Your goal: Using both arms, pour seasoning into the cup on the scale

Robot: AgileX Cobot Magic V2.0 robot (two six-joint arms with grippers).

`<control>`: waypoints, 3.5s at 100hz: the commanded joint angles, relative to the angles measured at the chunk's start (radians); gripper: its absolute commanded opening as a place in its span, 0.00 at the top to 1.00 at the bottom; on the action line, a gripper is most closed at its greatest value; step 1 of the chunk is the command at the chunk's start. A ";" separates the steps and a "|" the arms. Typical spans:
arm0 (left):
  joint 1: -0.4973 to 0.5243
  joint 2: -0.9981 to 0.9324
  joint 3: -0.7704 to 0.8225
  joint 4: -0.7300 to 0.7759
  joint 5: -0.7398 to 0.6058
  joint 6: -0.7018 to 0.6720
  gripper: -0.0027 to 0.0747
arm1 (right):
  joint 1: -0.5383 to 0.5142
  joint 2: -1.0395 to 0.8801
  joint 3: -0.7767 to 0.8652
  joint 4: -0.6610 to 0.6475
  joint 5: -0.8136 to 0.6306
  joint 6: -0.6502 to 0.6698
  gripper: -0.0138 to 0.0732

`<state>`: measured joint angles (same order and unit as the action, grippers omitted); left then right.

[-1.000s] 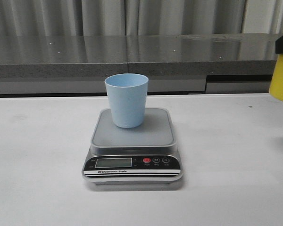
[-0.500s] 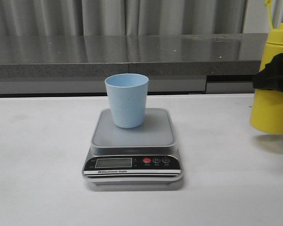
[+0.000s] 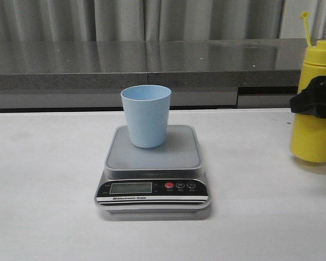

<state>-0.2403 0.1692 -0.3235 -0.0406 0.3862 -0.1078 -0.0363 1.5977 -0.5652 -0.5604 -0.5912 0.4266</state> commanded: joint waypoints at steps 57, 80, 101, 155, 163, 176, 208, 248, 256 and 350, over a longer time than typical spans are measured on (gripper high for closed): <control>0.002 0.009 -0.025 -0.002 -0.078 -0.008 0.99 | -0.006 -0.095 0.046 0.027 -0.056 0.012 0.11; 0.002 0.009 -0.025 -0.002 -0.078 -0.008 0.99 | -0.006 -0.199 0.122 0.030 -0.041 0.049 0.11; 0.002 0.009 -0.025 -0.002 -0.078 -0.008 0.99 | -0.006 -0.333 0.208 0.030 0.027 0.088 0.11; 0.002 0.009 -0.025 -0.002 -0.078 -0.008 0.99 | -0.003 -0.768 0.238 0.029 0.414 0.272 0.81; 0.002 0.009 -0.025 -0.002 -0.078 -0.008 0.99 | -0.003 -0.832 0.238 0.029 0.430 0.286 0.89; 0.002 0.009 -0.025 -0.002 -0.078 -0.008 0.99 | 0.011 -0.921 0.238 0.068 0.428 0.290 0.91; 0.002 0.009 -0.025 -0.002 -0.078 -0.008 0.99 | 0.159 -1.034 0.239 0.441 0.539 -0.193 0.91; 0.002 0.009 -0.025 -0.002 -0.078 -0.008 0.99 | 0.193 -1.212 0.305 0.580 0.540 -0.353 0.91; 0.002 0.009 -0.025 -0.002 -0.078 -0.008 0.99 | 0.193 -1.242 0.319 0.568 0.540 -0.352 0.91; 0.002 0.009 -0.025 -0.002 -0.078 -0.008 0.99 | 0.018 -1.355 0.443 0.523 0.309 -0.351 0.91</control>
<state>-0.2403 0.1692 -0.3235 -0.0406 0.3862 -0.1078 0.0427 0.2739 -0.1242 -0.0252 -0.1153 0.0878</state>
